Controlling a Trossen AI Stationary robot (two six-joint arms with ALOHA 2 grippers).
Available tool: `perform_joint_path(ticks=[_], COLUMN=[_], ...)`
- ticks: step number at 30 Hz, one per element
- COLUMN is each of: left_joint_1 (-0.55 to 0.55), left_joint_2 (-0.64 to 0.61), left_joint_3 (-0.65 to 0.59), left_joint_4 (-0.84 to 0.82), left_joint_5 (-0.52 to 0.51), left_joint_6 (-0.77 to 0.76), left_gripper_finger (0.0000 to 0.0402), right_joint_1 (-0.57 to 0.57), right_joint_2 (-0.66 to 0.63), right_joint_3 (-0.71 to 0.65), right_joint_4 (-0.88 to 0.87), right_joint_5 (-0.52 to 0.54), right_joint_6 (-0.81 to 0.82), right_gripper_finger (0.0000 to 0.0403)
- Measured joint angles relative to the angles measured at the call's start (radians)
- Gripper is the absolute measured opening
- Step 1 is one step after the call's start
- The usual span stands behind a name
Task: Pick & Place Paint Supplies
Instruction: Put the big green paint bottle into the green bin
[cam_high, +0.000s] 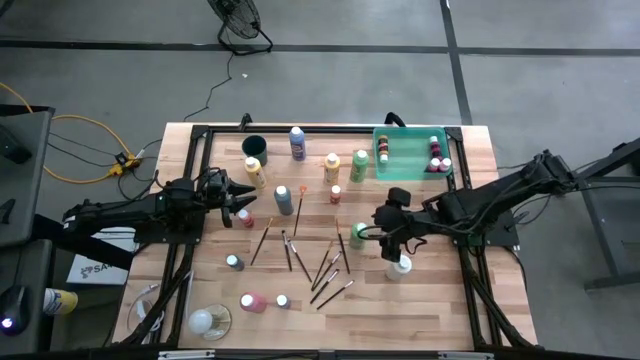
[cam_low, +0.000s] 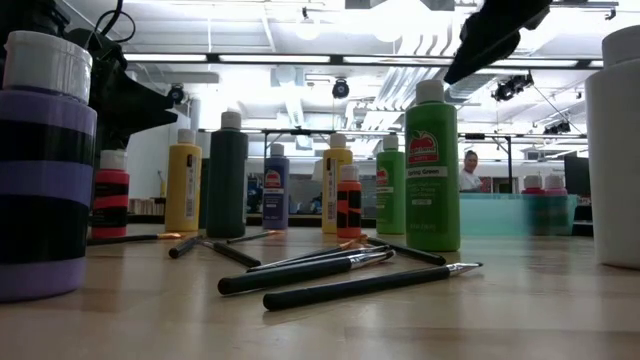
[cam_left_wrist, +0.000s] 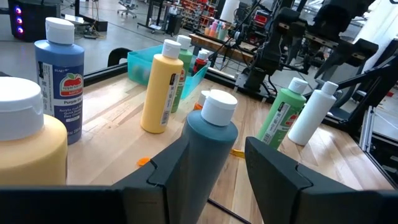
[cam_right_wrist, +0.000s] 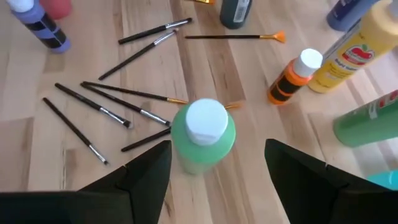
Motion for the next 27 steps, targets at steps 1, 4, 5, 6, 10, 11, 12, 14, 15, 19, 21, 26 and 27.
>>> perform_joint_path(ticks=[1,4,5,6,10,11,12,14,15,19,21,26,27], left_joint_1=[0.0,0.0,0.0,0.0,0.0,0.0,0.0,0.0,0.0,0.0,0.0,0.0,0.0], left_joint_2=[0.0,0.0,0.0,0.0,0.0,0.0,0.0,0.0,0.0,0.0,0.0,0.0,0.0], left_joint_3=[0.0,0.0,0.0,0.0,0.0,0.0,0.0,0.0,0.0,0.0,0.0,0.0,0.0], left_joint_4=[0.0,0.0,0.0,0.0,0.0,0.0,0.0,0.0,0.0,0.0,0.0,0.0,0.0], left_joint_5=[0.0,0.0,0.0,0.0,0.0,0.0,0.0,0.0,0.0,0.0,0.0,0.0,0.0], left_joint_6=[0.0,0.0,0.0,0.0,0.0,0.0,0.0,0.0,0.0,0.0,0.0,0.0,0.0], left_gripper_finger=[0.0152,0.0152,0.0152,0.0152,0.0152,0.0152,0.0152,0.0152,0.0152,0.0152,0.0152,0.0152,0.0152], right_joint_1=[-0.003,-0.005,-0.005,-0.006,-0.015,-0.017,-0.02,-0.025,-0.029,-0.035,-0.036,-0.036,-0.037], right_joint_2=[0.006,0.039,0.049,0.059,0.08,0.082,0.084,0.084,0.084,0.098,0.106,0.121,0.12], right_joint_3=[0.0,0.0,0.0,0.0,0.0,0.0,0.0,0.0,0.0,0.0,0.0,0.0,0.0], right_joint_4=[0.008,0.061,0.081,0.097,0.105,0.107,0.107,0.111,0.117,0.118,0.118,0.143,0.144], right_joint_5=[-0.002,-0.005,-0.015,-0.023,-0.028,-0.027,-0.026,-0.028,-0.028,-0.035,-0.051,-0.05,-0.047], right_joint_6=[-0.004,-0.038,-0.052,-0.063,-0.065,-0.062,-0.061,-0.061,-0.06,-0.058,-0.05,-0.043,-0.041], right_gripper_finger=[0.0252,0.0252,0.0251,0.0251,0.0251,0.0251,0.0251,0.0251,0.0251,0.0251,0.0251,0.0251,0.0251])
